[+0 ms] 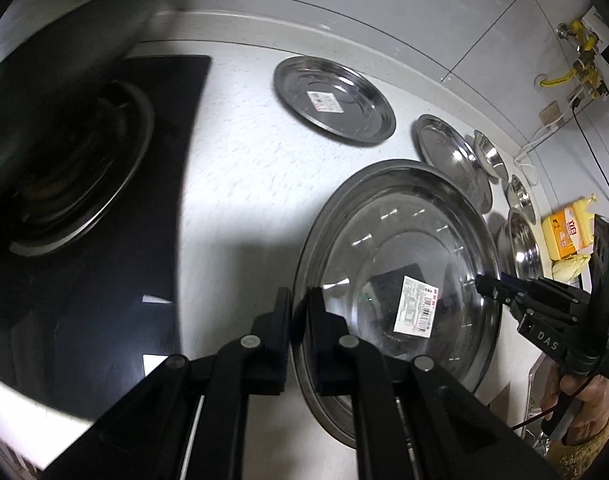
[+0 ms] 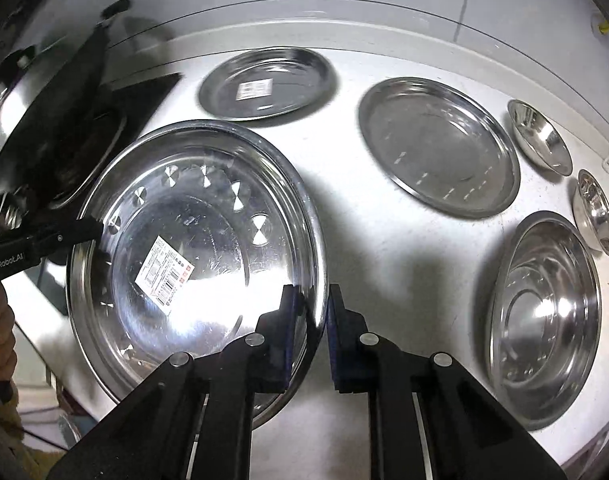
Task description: Organize plates and bowls
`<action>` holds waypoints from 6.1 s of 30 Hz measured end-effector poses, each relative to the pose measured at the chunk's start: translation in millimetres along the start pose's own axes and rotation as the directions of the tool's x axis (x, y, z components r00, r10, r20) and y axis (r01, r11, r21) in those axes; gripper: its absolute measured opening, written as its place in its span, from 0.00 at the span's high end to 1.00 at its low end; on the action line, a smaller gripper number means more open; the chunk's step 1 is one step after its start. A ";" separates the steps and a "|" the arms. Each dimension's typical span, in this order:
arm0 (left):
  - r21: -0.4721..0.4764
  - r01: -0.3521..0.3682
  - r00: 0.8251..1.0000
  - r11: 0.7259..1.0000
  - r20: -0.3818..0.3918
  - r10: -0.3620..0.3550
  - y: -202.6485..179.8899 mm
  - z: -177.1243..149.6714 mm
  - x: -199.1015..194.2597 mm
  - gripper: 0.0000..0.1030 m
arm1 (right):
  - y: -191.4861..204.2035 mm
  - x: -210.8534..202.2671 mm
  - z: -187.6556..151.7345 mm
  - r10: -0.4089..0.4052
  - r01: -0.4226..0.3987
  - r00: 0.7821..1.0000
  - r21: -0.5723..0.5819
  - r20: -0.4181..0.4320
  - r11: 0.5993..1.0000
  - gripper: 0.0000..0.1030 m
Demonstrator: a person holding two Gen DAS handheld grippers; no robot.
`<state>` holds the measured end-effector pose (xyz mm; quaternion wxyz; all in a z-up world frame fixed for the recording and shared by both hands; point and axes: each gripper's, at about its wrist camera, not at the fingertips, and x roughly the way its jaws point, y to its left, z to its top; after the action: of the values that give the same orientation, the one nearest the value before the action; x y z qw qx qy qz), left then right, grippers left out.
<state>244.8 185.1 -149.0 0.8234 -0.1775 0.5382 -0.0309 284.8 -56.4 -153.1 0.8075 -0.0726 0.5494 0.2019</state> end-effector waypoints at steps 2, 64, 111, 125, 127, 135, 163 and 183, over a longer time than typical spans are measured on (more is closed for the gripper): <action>-0.018 -0.011 1.000 1.000 0.000 0.011 4.5 -13.3 -8.5 0.93 | 10.6 -7.0 -9.3 0.017 -0.017 1.000 -0.023 0.001 1.000 0.87; -0.058 0.351 0.925 0.934 -0.136 -0.356 -136.0 86.6 92.1 0.73 | -135.9 -41.5 61.6 -0.156 0.143 0.987 0.190 0.051 0.971 0.30; -0.175 0.070 0.995 0.982 -0.063 -0.082 -171.3 138.9 154.0 0.91 | -210.4 48.7 103.1 0.041 -0.042 0.999 0.017 0.036 0.999 0.85; -0.197 0.163 0.986 0.967 0.055 -0.155 -115.5 76.6 32.8 0.91 | -138.9 -28.4 76.3 0.090 -0.083 0.985 -0.048 0.148 0.995 0.85; -0.192 0.180 0.983 0.965 0.071 -0.169 -100.3 63.5 9.9 0.91 | -120.6 -43.1 65.3 0.085 -0.076 0.983 -0.059 0.162 0.995 0.85; -0.168 0.231 0.972 0.958 0.071 -0.222 -49.5 -1.9 -50.5 0.91 | -48.3 -68.2 14.9 0.118 -0.107 0.975 -0.065 0.186 0.992 0.85; -0.150 0.093 0.988 0.984 -0.109 -0.110 19.3 -86.7 -2.5 0.89 | 40.9 5.9 -69.7 0.060 -0.063 0.998 -0.141 -0.025 0.988 0.83; -0.076 -0.032 0.999 0.997 -0.010 0.031 20.6 -74.9 -38.0 0.88 | 32.9 -3.4 -60.8 -0.013 0.013 1.000 -0.223 0.000 0.975 0.72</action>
<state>158.8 194.2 -149.3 0.8141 -0.2002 0.5451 0.0018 218.2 -48.0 -169.9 0.7951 -0.1663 0.5236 0.2568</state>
